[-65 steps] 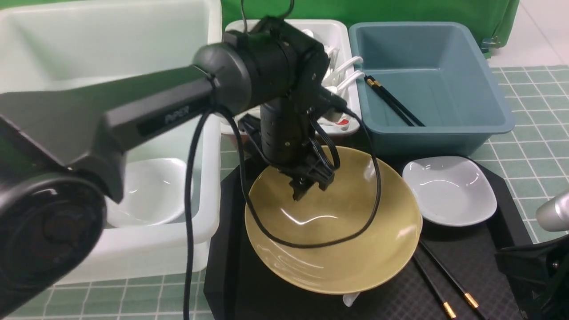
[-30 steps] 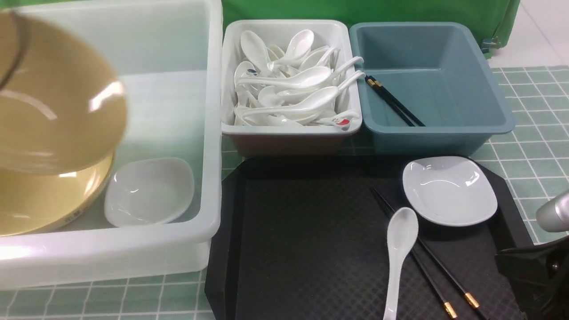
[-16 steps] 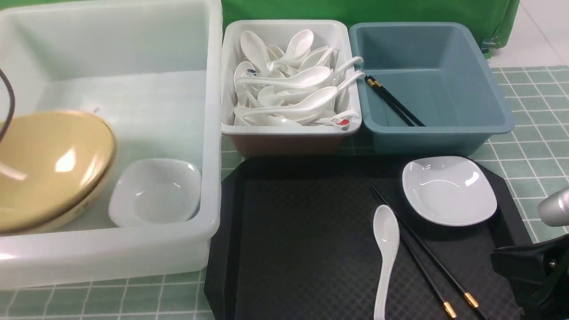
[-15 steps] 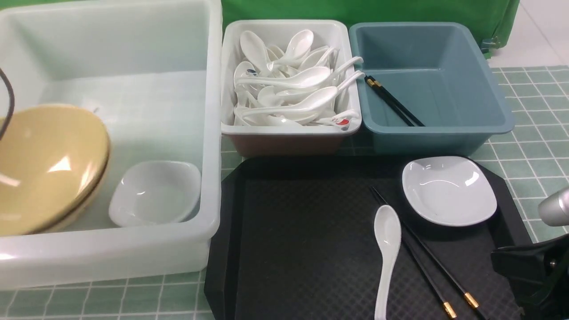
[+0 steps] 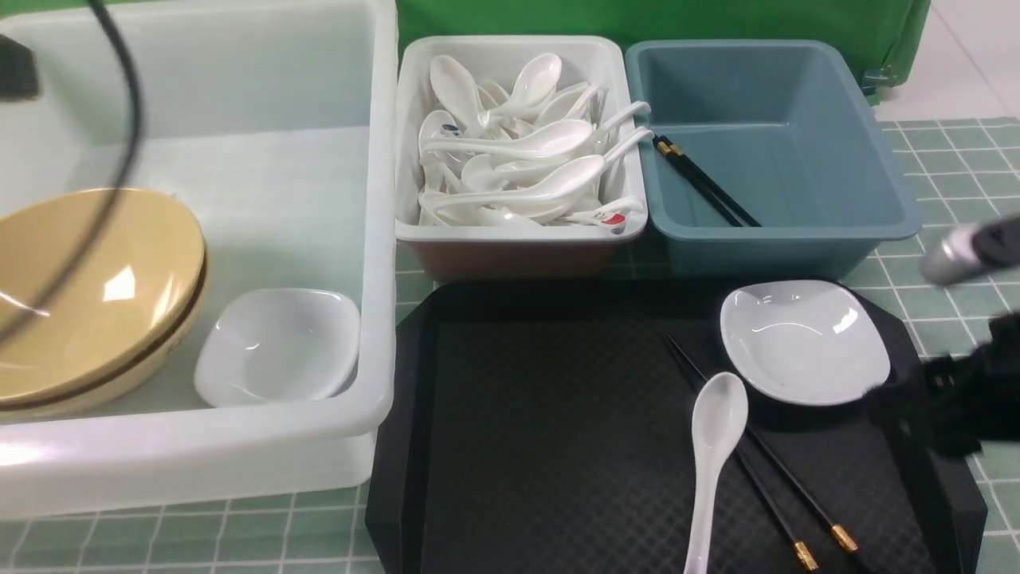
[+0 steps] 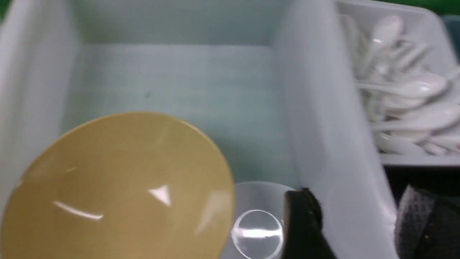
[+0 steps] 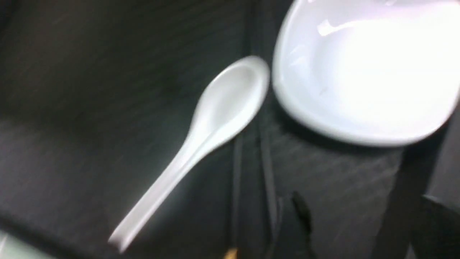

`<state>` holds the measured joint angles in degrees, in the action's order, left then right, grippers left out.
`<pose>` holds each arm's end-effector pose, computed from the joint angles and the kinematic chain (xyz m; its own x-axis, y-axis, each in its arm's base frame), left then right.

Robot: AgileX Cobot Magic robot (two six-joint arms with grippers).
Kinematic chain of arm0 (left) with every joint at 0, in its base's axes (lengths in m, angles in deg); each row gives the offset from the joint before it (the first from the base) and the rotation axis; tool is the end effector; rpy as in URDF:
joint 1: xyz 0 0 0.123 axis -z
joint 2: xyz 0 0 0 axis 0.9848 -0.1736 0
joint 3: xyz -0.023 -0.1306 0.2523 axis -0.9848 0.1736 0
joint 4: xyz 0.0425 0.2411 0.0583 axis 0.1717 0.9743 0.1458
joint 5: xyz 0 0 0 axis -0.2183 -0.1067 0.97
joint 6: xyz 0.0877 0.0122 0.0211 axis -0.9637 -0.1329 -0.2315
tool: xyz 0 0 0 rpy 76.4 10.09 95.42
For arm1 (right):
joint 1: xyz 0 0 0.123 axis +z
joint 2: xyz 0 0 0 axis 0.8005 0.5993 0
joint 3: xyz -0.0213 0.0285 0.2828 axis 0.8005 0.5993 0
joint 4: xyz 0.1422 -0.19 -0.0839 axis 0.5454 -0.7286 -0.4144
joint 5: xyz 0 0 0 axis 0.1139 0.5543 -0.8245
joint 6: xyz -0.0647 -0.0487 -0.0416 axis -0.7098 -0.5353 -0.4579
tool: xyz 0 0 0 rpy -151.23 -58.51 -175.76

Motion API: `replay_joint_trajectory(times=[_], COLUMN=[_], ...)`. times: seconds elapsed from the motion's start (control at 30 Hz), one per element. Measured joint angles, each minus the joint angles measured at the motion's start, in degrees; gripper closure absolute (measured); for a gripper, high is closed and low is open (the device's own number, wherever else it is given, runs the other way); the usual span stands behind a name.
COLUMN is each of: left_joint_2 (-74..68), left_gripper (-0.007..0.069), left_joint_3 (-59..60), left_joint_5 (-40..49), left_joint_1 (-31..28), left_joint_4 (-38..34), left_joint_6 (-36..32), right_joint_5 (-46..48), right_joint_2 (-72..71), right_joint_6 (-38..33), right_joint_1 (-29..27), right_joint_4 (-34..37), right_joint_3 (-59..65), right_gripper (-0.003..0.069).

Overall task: On blue table put chopsticks spoon bowls plates into blue grey white boxes.
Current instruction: 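Reach for and grasp the small white dish on the black tray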

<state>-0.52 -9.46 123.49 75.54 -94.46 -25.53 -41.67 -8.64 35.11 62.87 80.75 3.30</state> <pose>0.1768 -0.0060 0.4220 -0.5596 -0.0254 -0.8284 0.1128 0.9879 -0.1064 0.2118 0.0513 0.2619 -0.7916 -0.2016 -0.5769 -0.3117 0.9452 0.0974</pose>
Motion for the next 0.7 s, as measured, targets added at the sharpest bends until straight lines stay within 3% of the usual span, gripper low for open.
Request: replay_joint_trajectory(times=[0.1, 0.2, 0.23, 0.4, 0.5, 0.6, 0.7], left_joint_2=[5.5, 10.36, 10.69, 18.98, 22.15, 24.25, 25.08], left_gripper=[0.058, 0.0622, 0.0623, 0.0623, 0.0623, 0.0623, 0.0623], left_joint_3=[7.9, 16.32, 16.94, 30.57, 34.41, 36.6, 37.92], left_joint_5=[-1.12, -1.65, -1.65, -6.26, -11.01, -15.88, -19.03], left_joint_1=[4.51, 5.95, 6.0, 6.14, 6.14, 6.14, 6.14], left_joint_4=[1.88, 3.48, 3.56, 5.56, 6.56, 6.88, 6.88], left_joint_6=[-0.32, -0.32, -0.32, -0.32, -0.32, -0.32, -0.32], right_joint_5=[-1.21, -5.77, -5.77, -12.42, -13.6, -11.96, -9.54], right_joint_2=[8.53, 15.8, 16.29, 26.56, 28.3, 27.53, 24.63], right_joint_6=[0.16, 0.16, 0.16, 0.19, 0.19, -0.21, -0.21], right_joint_1=[-0.46, -0.02, 0.06, 4.29, 7.58, 10.08, 9.57], right_joint_4=[-0.2, 0.93, 0.99, 2.56, 3.03, 3.24, 3.24], right_joint_3=[-4.6, -6.42, -6.48, -6.82, -7.14, -8.74, -10.83], right_gripper=[0.016, 0.0209, 0.0209, 0.0407, 0.0487, 0.0524, 0.0506])
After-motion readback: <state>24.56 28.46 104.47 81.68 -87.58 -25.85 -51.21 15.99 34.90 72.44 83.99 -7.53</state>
